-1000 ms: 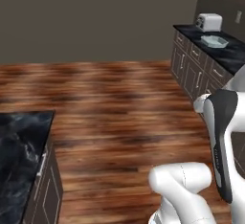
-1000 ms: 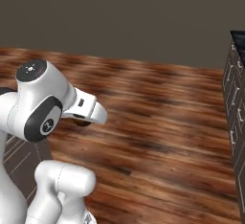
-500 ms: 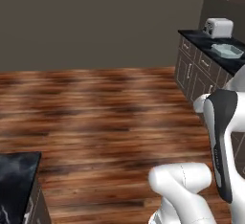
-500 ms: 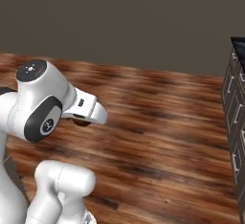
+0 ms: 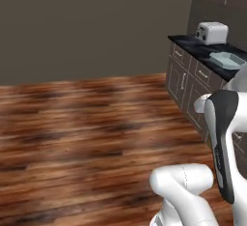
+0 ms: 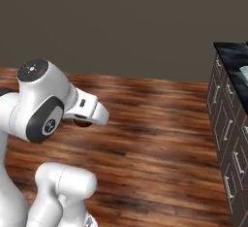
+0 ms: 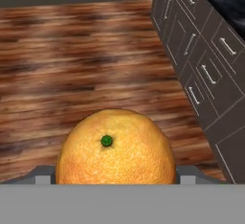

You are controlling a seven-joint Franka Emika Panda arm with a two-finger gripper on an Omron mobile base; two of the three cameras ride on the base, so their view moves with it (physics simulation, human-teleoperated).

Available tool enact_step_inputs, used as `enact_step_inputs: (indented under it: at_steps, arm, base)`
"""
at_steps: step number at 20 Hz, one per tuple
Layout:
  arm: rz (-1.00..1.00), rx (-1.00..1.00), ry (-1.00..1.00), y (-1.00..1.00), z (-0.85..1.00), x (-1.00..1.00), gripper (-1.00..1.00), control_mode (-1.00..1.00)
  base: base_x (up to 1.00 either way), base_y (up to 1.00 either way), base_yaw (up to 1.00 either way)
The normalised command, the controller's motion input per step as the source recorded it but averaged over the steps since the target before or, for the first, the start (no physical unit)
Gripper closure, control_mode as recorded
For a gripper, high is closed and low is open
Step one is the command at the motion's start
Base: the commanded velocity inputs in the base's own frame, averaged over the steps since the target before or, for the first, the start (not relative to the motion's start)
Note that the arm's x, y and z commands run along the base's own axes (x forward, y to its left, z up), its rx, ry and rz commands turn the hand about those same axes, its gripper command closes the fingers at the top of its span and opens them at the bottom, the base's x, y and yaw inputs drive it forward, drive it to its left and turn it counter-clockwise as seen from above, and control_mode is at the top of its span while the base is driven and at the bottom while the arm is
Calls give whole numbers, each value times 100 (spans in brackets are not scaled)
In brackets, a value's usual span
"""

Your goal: Pick the mango and orange from the fridge and place them inside the tupperware on the counter.

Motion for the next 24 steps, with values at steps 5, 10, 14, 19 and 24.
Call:
enact_step_inputs:
  at_steps: [5,10,14,19,24]
  arm:
    - [0,0,0,0,0,0,100,100]
    - [0,0,0,0,0,0,100,100]
    - [0,0,0,0,0,0,100,100]
    - [0,0,0,0,0,0,100,100]
    - [0,0,0,0,0,0,100,100]
  base:
    - [98,4,-52]
    - [100,28,-62]
    - [97,41,-66]
    - [82,55,-66]
    - [79,71,-68]
